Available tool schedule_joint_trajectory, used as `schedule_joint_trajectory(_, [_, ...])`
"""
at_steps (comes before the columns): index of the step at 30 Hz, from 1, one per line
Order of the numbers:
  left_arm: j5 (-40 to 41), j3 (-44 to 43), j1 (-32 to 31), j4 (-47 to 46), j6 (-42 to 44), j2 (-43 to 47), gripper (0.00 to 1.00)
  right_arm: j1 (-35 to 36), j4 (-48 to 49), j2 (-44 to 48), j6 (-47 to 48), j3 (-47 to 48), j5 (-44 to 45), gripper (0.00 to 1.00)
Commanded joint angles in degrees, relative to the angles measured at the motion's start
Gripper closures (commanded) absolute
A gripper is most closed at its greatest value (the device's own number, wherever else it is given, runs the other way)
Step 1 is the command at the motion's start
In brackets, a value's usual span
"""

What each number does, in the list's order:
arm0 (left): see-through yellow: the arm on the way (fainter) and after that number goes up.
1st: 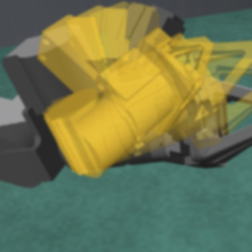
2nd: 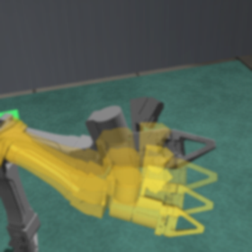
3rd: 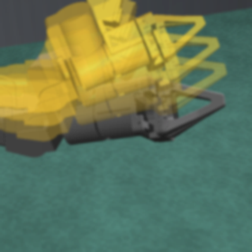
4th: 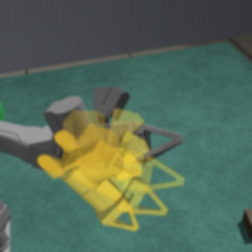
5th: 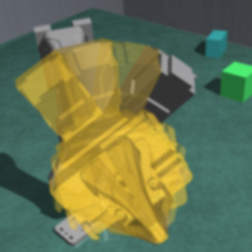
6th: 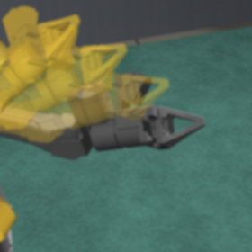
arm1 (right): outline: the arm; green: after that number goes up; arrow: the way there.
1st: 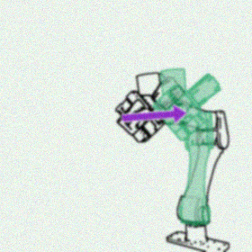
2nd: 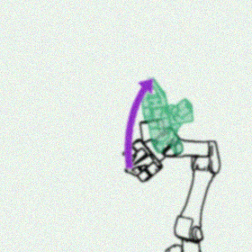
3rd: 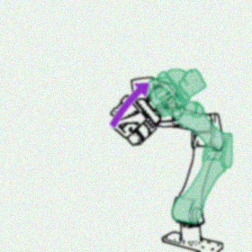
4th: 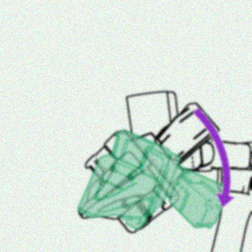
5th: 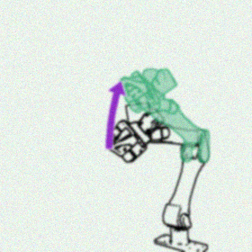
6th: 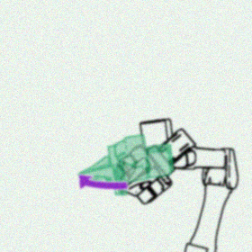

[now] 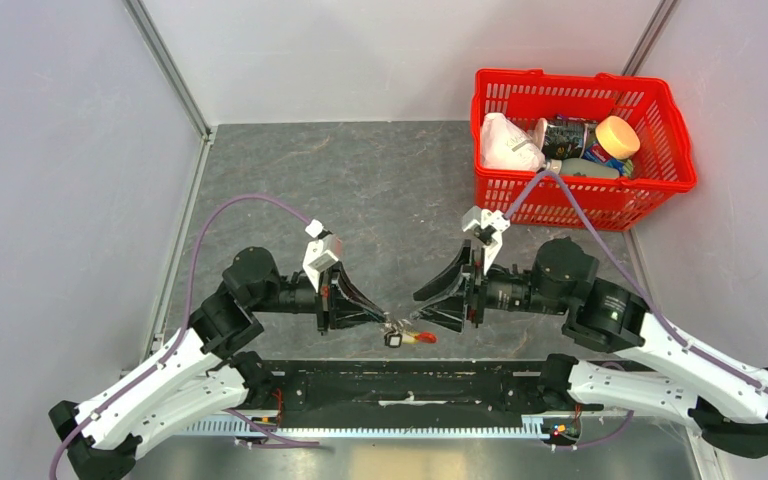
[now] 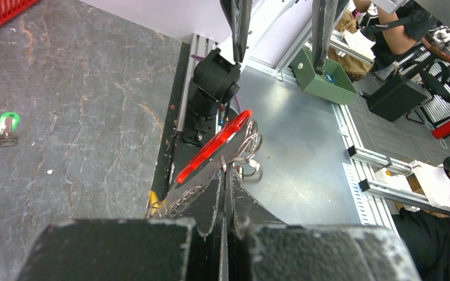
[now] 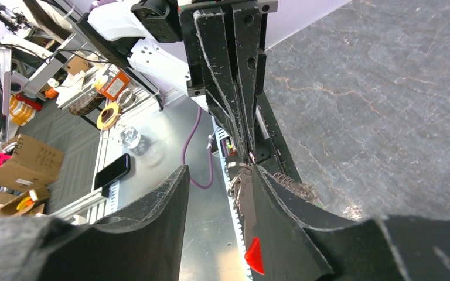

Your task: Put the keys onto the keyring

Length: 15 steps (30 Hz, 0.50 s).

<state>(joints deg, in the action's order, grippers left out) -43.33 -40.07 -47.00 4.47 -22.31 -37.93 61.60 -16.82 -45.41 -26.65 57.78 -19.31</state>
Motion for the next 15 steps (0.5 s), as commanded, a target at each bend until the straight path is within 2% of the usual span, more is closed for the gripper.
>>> schedule_joint_trajectory(1, [-3.8,0.0,-0.2,-6.2,-0.8,0.9,0.98,-0.1,-2.3,0.6,3.9,2.9,-0.7,0.49])
schedule_joint_trajectory(9, [-9.7,1.0,-0.2,-10.6,-1.3,1.1,0.98,-0.1,-4.0,-1.9,7.8,3.8,-4.8,0.49])
schedule_joint_trajectory(15, [-11.2,0.7,-0.2,-11.0,-1.5,-0.1,0.98,-0.1,-3.5,-4.4,8.8,4.3,-7.0,0.50])
